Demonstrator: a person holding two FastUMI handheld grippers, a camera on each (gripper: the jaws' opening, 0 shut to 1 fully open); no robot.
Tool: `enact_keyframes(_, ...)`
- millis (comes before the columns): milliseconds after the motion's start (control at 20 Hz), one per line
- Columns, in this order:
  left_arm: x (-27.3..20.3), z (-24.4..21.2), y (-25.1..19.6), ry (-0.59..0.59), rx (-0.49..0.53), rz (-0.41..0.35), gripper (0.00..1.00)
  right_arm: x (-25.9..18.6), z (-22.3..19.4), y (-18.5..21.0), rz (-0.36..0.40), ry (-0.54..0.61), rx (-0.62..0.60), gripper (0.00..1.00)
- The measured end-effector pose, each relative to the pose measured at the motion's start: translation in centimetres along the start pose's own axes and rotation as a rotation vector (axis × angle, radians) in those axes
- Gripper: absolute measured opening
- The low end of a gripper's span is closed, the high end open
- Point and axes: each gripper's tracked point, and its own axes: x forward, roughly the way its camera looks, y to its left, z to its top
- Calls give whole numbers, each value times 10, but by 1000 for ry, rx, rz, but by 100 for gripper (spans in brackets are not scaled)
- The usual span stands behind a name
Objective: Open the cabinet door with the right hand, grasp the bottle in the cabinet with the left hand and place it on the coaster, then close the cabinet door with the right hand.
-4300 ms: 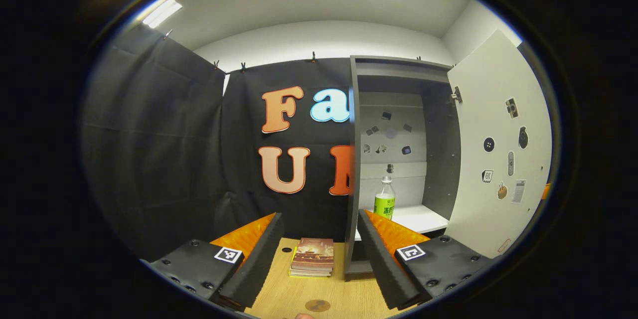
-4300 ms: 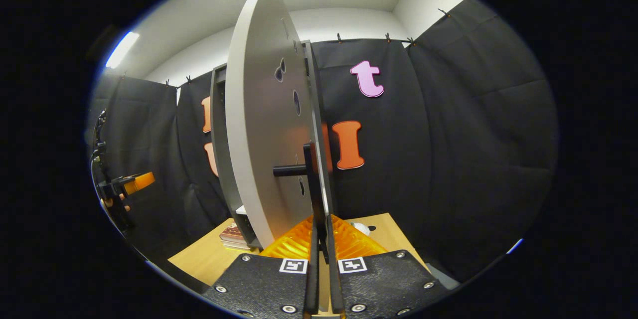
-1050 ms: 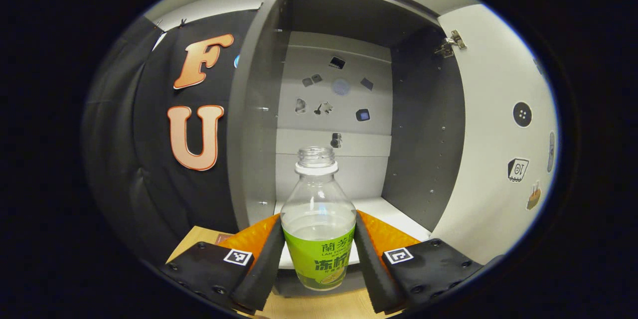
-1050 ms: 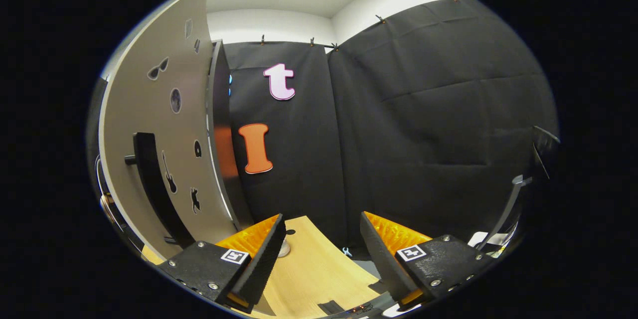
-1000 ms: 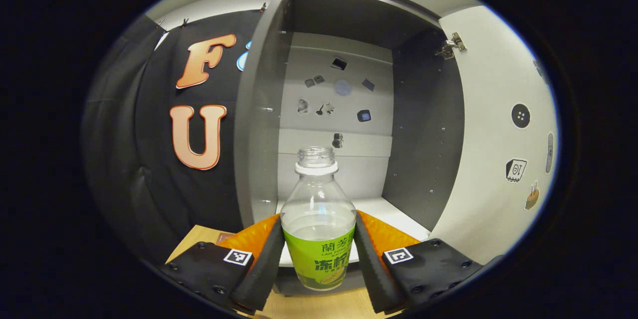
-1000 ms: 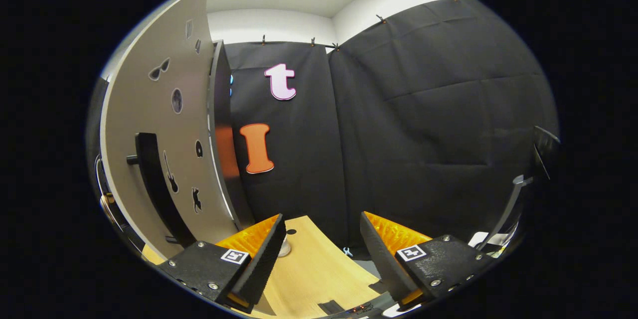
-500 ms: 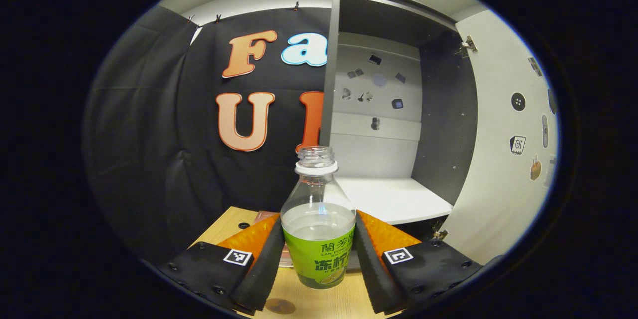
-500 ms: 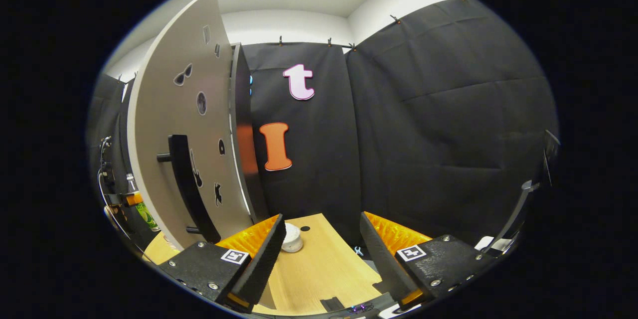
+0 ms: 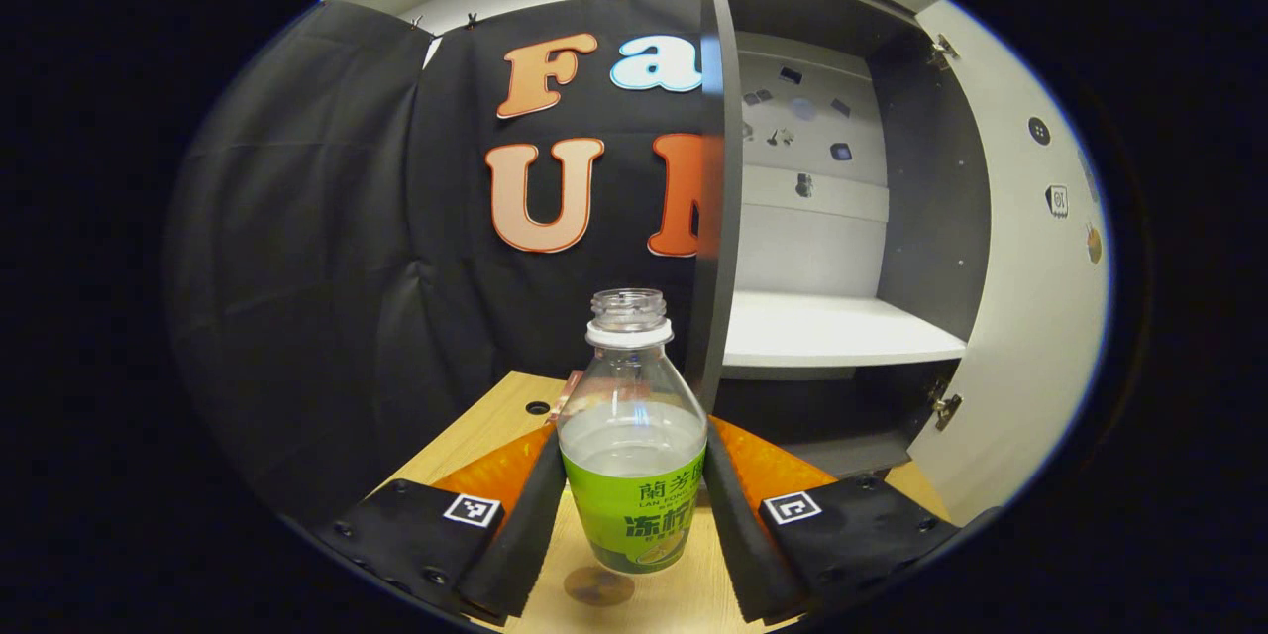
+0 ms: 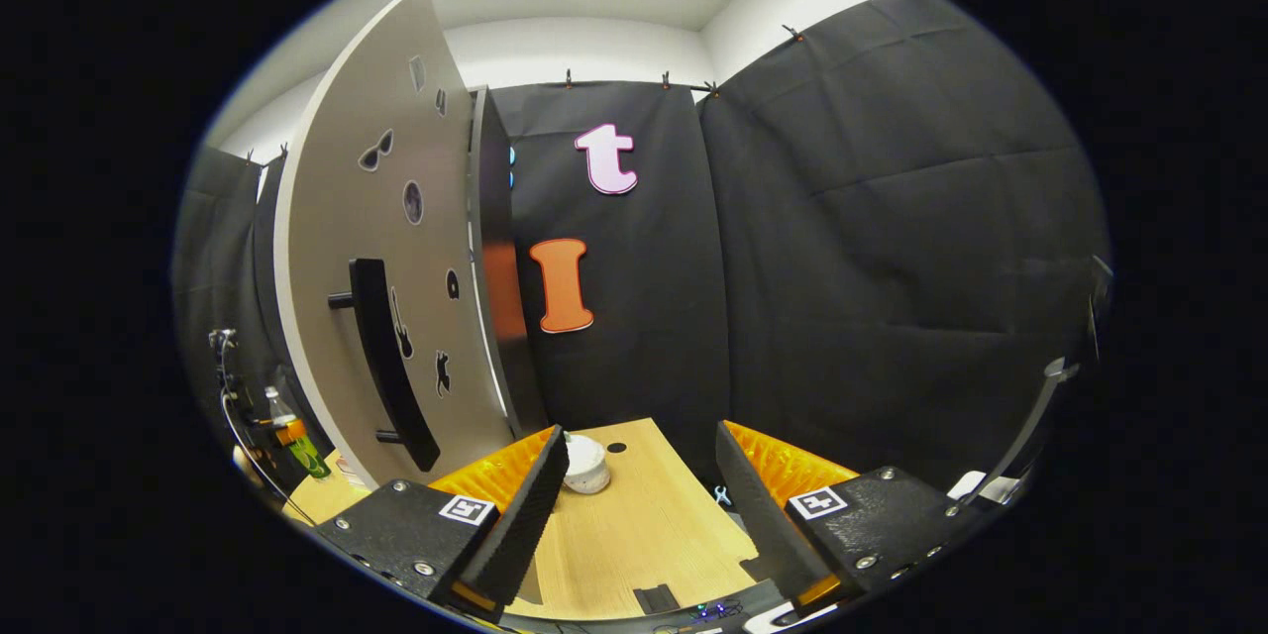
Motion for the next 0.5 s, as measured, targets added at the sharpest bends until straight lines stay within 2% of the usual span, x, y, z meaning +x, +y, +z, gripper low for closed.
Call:
enact_keyframes(150,7,-38,1,32,-3,-2,81,-2,0,-6,-7,4,0,99)
enact_keyframes(200,9,-50,2,43,-1,0,83,-3,-1,-9,-9,8,-1,92)
enact_keyframes(450,18,-105,18,117,66,44,82,-3,-1,-12,-15,15,-7,92)
enact_keyframes(500,19,-113,20,122,75,46,82,-2,-1,-12,-17,17,-8,98)
